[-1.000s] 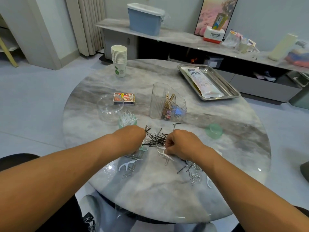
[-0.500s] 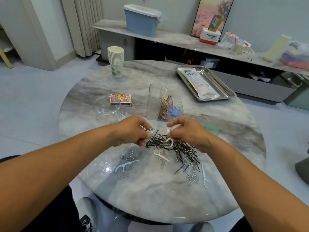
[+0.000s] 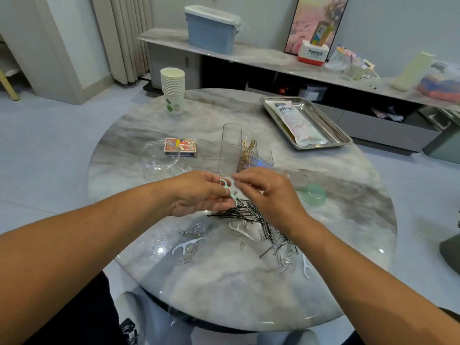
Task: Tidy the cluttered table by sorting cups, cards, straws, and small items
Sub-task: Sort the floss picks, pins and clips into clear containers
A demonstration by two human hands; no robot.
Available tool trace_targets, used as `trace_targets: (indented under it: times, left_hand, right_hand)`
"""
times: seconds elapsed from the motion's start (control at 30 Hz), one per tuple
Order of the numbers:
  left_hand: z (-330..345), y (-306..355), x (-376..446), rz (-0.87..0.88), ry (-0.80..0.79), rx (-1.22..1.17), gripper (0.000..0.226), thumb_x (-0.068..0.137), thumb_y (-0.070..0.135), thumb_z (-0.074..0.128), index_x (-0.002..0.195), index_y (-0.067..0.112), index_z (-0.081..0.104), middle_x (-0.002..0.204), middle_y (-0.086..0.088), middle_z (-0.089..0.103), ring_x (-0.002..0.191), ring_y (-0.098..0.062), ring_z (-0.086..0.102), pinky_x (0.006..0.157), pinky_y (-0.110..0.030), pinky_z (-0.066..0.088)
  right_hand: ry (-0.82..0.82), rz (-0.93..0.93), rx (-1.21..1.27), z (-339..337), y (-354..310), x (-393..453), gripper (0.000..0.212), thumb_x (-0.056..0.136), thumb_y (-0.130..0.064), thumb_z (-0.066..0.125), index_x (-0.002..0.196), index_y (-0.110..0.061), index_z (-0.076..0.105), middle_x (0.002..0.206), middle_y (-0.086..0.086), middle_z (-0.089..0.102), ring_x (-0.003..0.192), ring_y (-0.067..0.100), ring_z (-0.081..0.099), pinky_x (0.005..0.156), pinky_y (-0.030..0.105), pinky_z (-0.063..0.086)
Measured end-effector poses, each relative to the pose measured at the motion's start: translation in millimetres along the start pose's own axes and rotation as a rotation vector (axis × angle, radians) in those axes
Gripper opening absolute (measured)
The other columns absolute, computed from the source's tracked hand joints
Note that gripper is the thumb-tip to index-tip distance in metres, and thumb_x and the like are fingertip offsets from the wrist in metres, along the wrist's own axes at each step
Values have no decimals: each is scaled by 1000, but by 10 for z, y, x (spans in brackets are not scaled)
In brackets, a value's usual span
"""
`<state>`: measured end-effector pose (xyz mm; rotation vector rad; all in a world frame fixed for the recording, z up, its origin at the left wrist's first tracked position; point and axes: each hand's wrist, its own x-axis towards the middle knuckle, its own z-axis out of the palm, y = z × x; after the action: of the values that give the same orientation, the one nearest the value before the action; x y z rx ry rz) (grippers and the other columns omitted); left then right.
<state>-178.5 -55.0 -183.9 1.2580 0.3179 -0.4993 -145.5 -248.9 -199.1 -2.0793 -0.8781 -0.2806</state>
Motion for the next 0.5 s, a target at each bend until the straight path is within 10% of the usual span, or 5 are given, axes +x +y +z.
trace_targets:
  times: [0.23, 0.5]
  left_hand:
    - [-38, 70, -9, -28, -28, -111, 14, 99, 6, 55, 107, -3, 62, 92, -17, 67, 79, -22, 73, 78, -29, 62]
    - [-57, 72, 12, 21, 104, 13, 17, 97, 5, 62, 114, 1, 60, 94, -22, 74, 82, -27, 76, 66, -30, 63]
  right_hand:
    - [-114, -161, -184, 17, 24, -101, 26, 94, -22, 70, 118, -14, 76, 121, -3, 73, 108, 9, 69, 92, 34, 56]
    - [-136, 483, 219, -44, -92, 16, 5, 90, -17, 76, 89, -19, 80, 76, -9, 74, 67, 4, 64, 70, 28, 53]
